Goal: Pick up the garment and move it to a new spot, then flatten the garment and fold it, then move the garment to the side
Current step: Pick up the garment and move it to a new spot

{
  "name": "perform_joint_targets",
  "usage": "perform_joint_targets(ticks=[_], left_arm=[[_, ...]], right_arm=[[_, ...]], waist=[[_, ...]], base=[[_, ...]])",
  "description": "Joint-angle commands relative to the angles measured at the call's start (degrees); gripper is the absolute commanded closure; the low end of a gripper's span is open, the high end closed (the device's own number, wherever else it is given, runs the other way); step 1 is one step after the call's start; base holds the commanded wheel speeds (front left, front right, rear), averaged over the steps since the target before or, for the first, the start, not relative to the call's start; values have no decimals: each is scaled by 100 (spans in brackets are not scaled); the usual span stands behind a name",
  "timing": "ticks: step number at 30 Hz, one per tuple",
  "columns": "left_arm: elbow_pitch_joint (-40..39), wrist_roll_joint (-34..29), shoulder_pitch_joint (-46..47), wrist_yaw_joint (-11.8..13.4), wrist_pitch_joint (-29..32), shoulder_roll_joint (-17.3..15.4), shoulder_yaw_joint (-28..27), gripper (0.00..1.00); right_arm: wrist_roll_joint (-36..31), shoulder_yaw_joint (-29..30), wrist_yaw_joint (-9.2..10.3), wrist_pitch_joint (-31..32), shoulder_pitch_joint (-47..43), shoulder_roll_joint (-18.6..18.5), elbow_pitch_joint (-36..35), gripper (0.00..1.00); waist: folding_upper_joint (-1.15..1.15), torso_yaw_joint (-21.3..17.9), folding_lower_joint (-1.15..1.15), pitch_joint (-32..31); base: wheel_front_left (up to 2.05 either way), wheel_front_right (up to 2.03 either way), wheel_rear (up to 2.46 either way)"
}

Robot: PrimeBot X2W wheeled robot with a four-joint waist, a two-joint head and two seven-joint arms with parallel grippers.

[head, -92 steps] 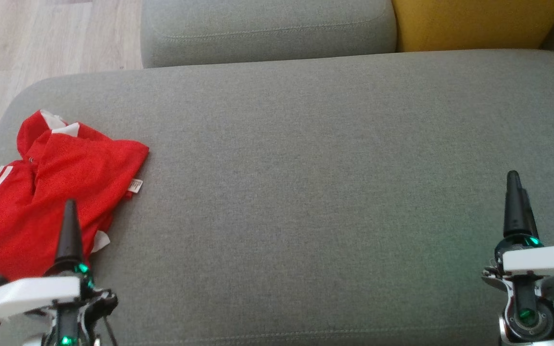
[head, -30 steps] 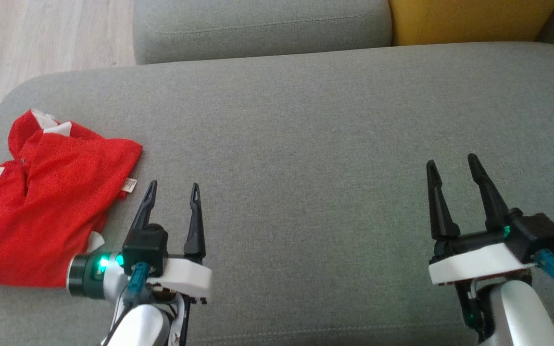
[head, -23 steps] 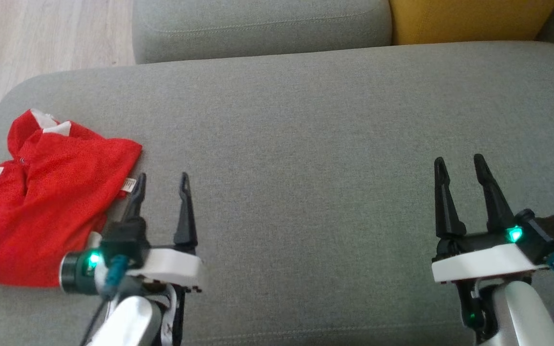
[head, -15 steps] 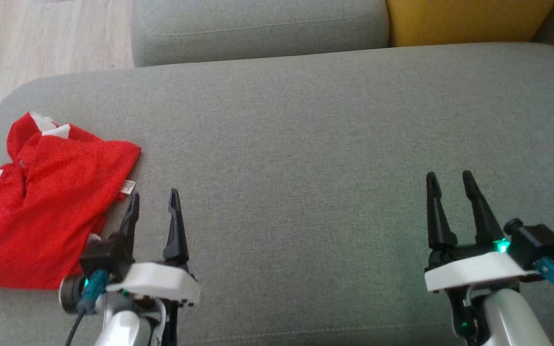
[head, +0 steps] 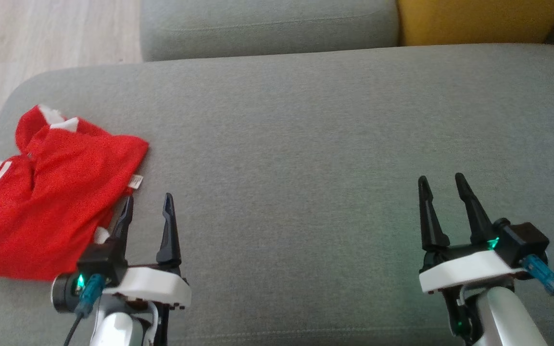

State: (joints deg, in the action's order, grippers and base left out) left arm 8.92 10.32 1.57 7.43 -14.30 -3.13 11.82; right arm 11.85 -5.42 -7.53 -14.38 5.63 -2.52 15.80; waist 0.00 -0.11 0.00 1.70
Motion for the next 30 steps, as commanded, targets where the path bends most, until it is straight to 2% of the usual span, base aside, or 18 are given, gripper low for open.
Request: perform_joint_targets(ticks=[1, 6, 9, 19, 24, 30], left_arm=[[-214, -68, 308, -22, -70, 14, -244, 0], [-218, -64, 321, 5, -70, 21, -307, 0], [-215, 243, 301, 136, -70, 23, -378, 0], [-303, 243, 154, 247, -70, 24, -473, 0], [-352, 241, 34, 246, -70, 24, -502, 0], [-364, 231, -29, 257, -70, 24, -527, 0]], right_arm=[[-23, -184, 4, -62, 298, -36, -201, 0], [1, -309, 4, -62, 296, -36, -215, 0], [-59, -400, 4, -62, 290, -36, -295, 0], [29, -652, 4, -62, 225, -36, -281, 0], [128, -753, 4, -62, 198, -36, -244, 0], [253, -892, 4, -62, 151, -36, -235, 0]], waist=[[0, 155, 0, 77], [0, 514, 0, 136], [0, 858, 0, 163], [0, 1971, 0, 56], [0, 2277, 0, -42], [0, 2385, 0, -94]], base=[[0, 0, 0], [0, 0, 0], [0, 0, 0], [0, 0, 0], [0, 0, 0], [0, 0, 0]])
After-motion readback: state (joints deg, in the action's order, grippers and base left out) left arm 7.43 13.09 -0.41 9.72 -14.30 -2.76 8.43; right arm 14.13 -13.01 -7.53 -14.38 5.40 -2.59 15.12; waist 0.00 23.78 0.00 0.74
